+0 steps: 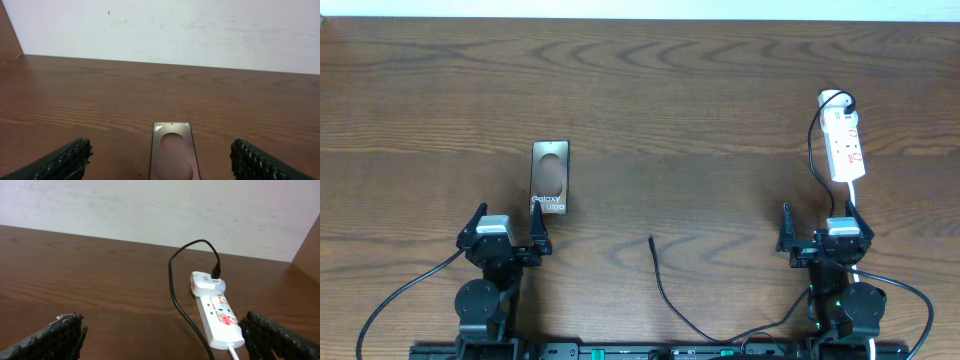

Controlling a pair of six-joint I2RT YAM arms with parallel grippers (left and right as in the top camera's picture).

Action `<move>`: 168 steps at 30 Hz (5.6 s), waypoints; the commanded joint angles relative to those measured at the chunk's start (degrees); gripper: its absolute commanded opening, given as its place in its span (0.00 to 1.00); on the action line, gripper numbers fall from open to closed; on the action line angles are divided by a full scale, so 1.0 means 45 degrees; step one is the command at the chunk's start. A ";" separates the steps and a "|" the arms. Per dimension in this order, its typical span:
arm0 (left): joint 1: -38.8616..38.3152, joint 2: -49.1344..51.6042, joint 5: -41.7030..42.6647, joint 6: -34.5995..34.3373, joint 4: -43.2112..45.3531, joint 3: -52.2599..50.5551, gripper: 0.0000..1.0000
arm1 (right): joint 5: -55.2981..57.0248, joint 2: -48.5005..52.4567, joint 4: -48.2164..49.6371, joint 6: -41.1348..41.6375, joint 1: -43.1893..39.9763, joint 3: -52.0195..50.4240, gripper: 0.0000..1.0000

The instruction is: Plug charger to phone and switch on socket

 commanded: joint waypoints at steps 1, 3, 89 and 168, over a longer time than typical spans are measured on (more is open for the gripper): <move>0.0049 0.0005 -0.0355 0.0083 -0.0500 -0.0223 0.91 | 0.0107 0.0010 -0.0063 -0.0092 0.0112 -0.0010 0.99; 0.0049 0.0005 -0.0355 0.0083 -0.0500 -0.0223 0.91 | 0.0107 0.0010 -0.0063 -0.0092 0.0112 -0.0010 0.99; 0.0049 0.0005 -0.0355 0.0083 -0.0495 -0.0223 0.91 | 0.0102 0.0010 -0.0063 -0.0087 0.0112 -0.0010 0.99; 0.0024 2.1245 0.2647 -0.0641 -0.9194 1.7252 0.91 | 0.0107 0.0010 -0.0063 -0.0087 0.0112 -0.0010 0.99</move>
